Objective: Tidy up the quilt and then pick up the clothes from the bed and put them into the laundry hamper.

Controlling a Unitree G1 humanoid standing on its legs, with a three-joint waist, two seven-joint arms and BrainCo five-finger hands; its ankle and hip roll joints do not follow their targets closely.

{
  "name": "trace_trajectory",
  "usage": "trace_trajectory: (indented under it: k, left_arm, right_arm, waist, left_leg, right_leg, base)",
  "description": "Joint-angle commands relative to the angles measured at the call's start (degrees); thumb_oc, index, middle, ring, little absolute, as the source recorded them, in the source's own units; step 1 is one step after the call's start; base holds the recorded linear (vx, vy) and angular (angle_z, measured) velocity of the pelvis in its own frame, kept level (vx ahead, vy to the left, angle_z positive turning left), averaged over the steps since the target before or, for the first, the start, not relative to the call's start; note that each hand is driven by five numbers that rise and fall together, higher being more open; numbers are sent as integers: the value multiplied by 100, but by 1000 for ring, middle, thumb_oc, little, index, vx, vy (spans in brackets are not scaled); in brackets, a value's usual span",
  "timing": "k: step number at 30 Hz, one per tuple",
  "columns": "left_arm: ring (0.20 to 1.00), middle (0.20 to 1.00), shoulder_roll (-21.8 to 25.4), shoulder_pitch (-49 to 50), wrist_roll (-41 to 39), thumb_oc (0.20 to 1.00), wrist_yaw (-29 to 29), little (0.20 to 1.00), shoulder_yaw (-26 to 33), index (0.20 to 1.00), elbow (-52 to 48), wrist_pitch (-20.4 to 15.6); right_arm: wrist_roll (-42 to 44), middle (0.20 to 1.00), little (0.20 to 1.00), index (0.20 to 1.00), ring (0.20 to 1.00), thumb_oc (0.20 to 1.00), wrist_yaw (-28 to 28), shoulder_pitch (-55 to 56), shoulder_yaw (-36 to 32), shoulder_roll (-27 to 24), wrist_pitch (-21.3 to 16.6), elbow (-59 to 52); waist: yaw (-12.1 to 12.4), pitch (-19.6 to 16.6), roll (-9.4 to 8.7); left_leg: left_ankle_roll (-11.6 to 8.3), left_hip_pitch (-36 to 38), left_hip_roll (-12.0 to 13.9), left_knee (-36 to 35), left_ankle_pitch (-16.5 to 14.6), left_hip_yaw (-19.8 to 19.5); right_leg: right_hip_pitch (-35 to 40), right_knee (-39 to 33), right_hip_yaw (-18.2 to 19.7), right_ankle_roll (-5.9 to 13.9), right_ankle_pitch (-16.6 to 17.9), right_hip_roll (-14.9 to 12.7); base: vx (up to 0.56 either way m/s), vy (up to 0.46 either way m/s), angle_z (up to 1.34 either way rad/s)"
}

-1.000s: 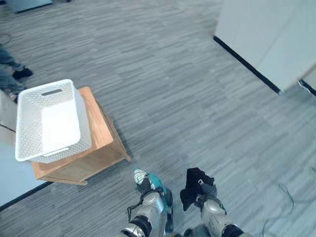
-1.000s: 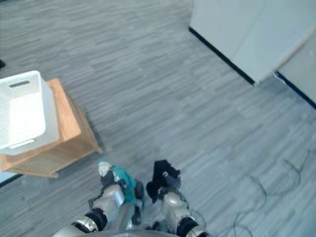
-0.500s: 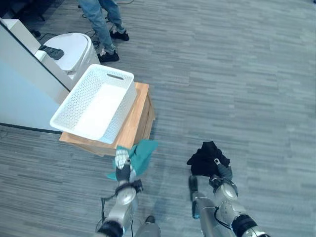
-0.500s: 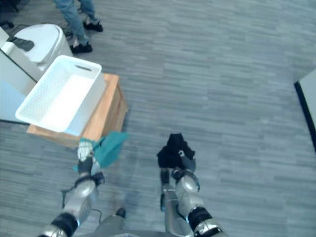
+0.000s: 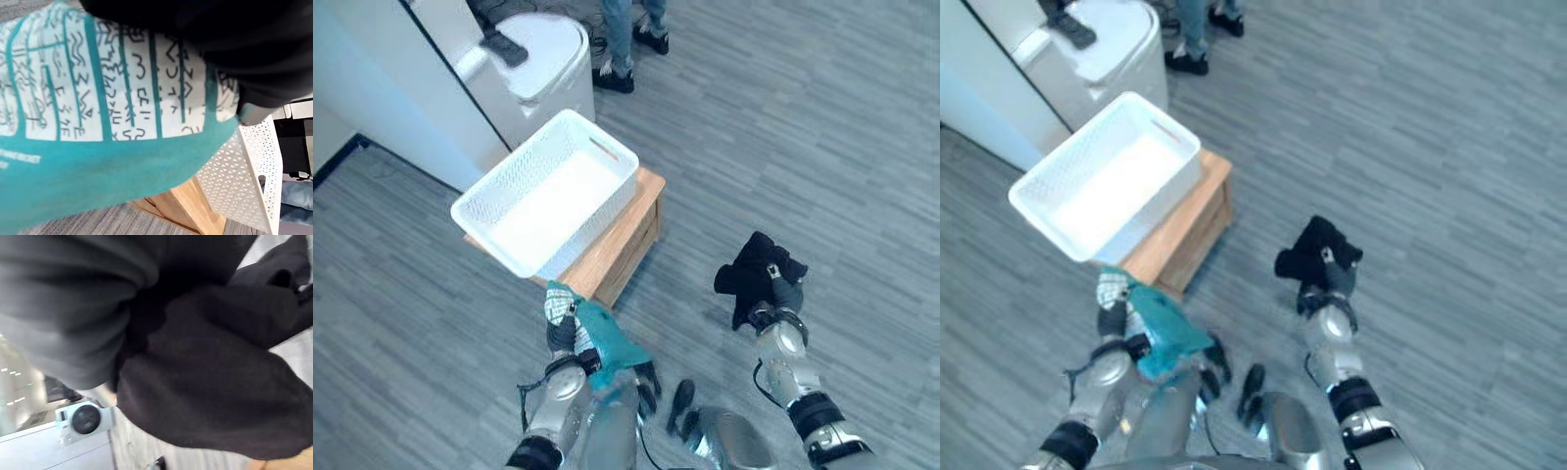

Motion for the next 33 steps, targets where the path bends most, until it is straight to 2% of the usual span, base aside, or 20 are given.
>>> trace_trajectory:
  k: [1,2,3,4,5,6,8,9,10,12,13,14,15,16,17,19,21,27,28,33]
  left_arm:
    - [200,200,529,-131,395,200,-115,200,-42,200,-543,-219]
    - [200,200,529,-138,394,200,-115,200,-42,200,-541,-219]
    - [200,200,646,-212,475,200,-212,200,-122,200,-641,-255]
    - [200,200,648,-216,475,200,-211,200,-122,200,-643,-253]
    - [200,200,764,-276,439,200,-401,200,-141,200,-742,-271]
    - [200,200,1008,-314,404,200,-577,200,-213,200,-1018,-189]
    - [200,200,1025,-235,409,200,-663,200,-81,200,-1124,-223]
    - [200,200,1092,-106,359,200,-802,200,28,200,-1172,-230]
    - [200,200,1088,-106,358,200,-804,200,29,200,-1175,-228]
    - [200,200,1061,35,241,200,-896,200,155,200,-1205,-319]
    - [200,200,1033,161,249,200,-938,200,163,200,-1335,-319]
    - [200,200,1024,160,251,200,-937,200,162,200,-1338,-318]
    - [200,200,1349,-257,3,200,-1778,200,248,200,-904,-105]
    - [200,200,1346,-258,3,200,-1779,200,253,200,-904,-105]
    - [200,200,982,318,507,200,-1531,200,542,200,-1494,-62]
    - [200,200,812,278,562,200,-1696,200,671,200,-1254,-21]
    - [200,200,793,450,376,200,-1871,200,656,200,-1358,45]
    - [200,200,957,682,204,200,-2036,200,766,200,-1533,56]
    - [200,200,1029,774,169,200,-2058,200,874,200,-1513,17]
    - [200,200,1180,909,130,200,-2119,200,980,200,-1634,-25]
  right_arm:
    - [-541,200,200,200,200,200,-426,-723,-528,-31,-360,-167]
    - [-544,200,200,200,200,200,-430,-730,-531,-31,-358,-167]
    - [-664,200,200,200,200,200,-629,-953,-675,-237,-394,-214]
    - [-664,200,200,200,200,200,-629,-962,-678,-237,-395,-210]
    - [-789,200,200,200,200,200,-931,-1167,-990,-651,-406,-108]
    - [-1002,200,200,200,200,200,-1143,-1198,-1319,-1003,-329,-196]
    - [-1153,200,200,200,200,200,-1184,-1204,-1444,-1210,-385,-282]
    - [-1466,200,200,200,200,200,-1302,-1320,-1531,-1547,-265,-314]
    - [-1473,200,200,200,200,200,-1309,-1326,-1529,-1552,-260,-312]
    - [-1877,200,200,200,200,200,-1289,-1511,-1440,-1811,-129,-531]
    - [-2227,200,200,200,200,200,-1316,-1678,-1423,-2159,19,-577]
    - [-2227,200,200,200,200,200,-1317,-1688,-1418,-2171,20,-568]
    - [-1179,200,200,200,200,200,2369,-3621,297,-3893,830,-473]
    - [-1177,200,200,200,200,200,2370,-3632,306,-3893,828,-467]
    - [-2316,200,200,200,200,200,2382,-1779,447,-3165,806,-2916]
    - [-2914,200,200,200,200,200,2595,-1924,393,-3314,1035,-3189]
    - [-3005,200,200,200,200,200,2626,-2403,535,-3054,1182,-3341]
    - [-2971,200,200,200,200,200,2741,-3622,1126,-2933,1145,-3208]
    - [-3020,200,200,200,200,200,2805,-4099,1395,-2884,1187,-3106]
    - [-2963,200,200,200,200,200,2846,-4880,1790,-2570,1230,-2472]
  waist:
    - [25,-27,-263]
    - [21,-29,-245]
    - [-12,-22,-330]
    - [-19,-15,-312]
    - [-112,-76,-349]
    - [-17,-167,-451]
    - [-18,-177,-388]
    - [21,-232,-315]
    - [13,-233,-301]
    - [84,-270,-297]
    - [144,-383,-266]
    - [127,-384,-252]
    - [280,-507,-377]
    - [271,-508,-375]
    - [90,-447,-445]
    - [-23,-498,-426]
    - [2,-563,-405]
    - [74,-689,-470]
    - [134,-723,-514]
    - [310,-732,-567]
  left_leg:
    - [-603,670,121,-958,-264,-580]
    - [-610,654,143,-956,-251,-589]
    - [-765,726,84,-982,-269,-1050]
    - [-769,721,104,-982,-258,-1062]
    - [-891,807,60,-1094,-268,-1606]
    - [-946,786,20,-1058,-306,-1952]
    - [-991,715,98,-1109,-287,-2068]
    - [-1033,665,189,-1091,-216,-2099]
    - [-1039,664,200,-1094,-217,-2109]
    - [-1117,556,302,-1064,-56,-2247]
    - [-1152,481,336,-1194,95,-2381]
    - [-1154,481,338,-1204,102,-2398]
    - [-1232,504,361,-1233,185,-2358]
    - [-1232,500,360,-1233,187,-2362]
    - [-1182,530,304,-1095,75,-1869]
    - [-1176,697,388,-1019,-92,-1168]
    - [-1235,764,548,-1183,73,-854]
    - [-1274,1003,645,-1358,128,-915]
    - [-1284,1041,669,-1358,122,-930]
    - [-1296,1071,690,-1358,105,-1010]
  right_leg:
    - [-485,-874,1328,443,432,-879]
    - [-475,-914,1305,430,459,-857]
    - [-391,-2295,1846,408,333,-648]
    - [-349,-2378,1819,402,386,-627]
    - [-327,-3522,2841,471,545,-315]
    - [-256,-3618,3123,432,642,-273]
    - [-332,-3507,3049,474,721,-252]
    - [-321,-3548,2971,399,730,-142]
    - [-317,-3553,2958,393,730,-134]
    - [-179,-3829,2815,317,716,-63]
    - [-21,-4070,2661,246,743,-10]
    - [-6,-4095,2641,245,752,-11]
    - [193,-4294,2460,245,752,-17]
    - [191,-4295,2457,245,753,-19]
    - [286,-4373,2356,225,779,-80]
    - [374,-4447,2173,189,693,-62]
    - [504,-4438,2044,139,678,-24]
    - [698,-4422,1949,81,684,14]
    - [742,-4420,1936,64,679,20]
    - [804,-4403,1895,42,674,17]
  base:
    - [231,-233,146]
    - [381,-491,163]
    - [200,-286,209]
    - [455,-590,225]
    - [429,-617,198]
    - [455,-761,186]
    - [179,-396,226]
    - [133,-192,191]
    - [204,-297,101]
    - [141,-246,21]
    - [116,-214,8]
    - [192,-290,5]
    - [96,-137,27]
    - [78,-169,44]
    - [-24,-33,35]
    - [-3,-50,21]
    - [38,-37,31]
    - [39,-14,13]
    - [27,-6,13]
    - [5,-9,5]
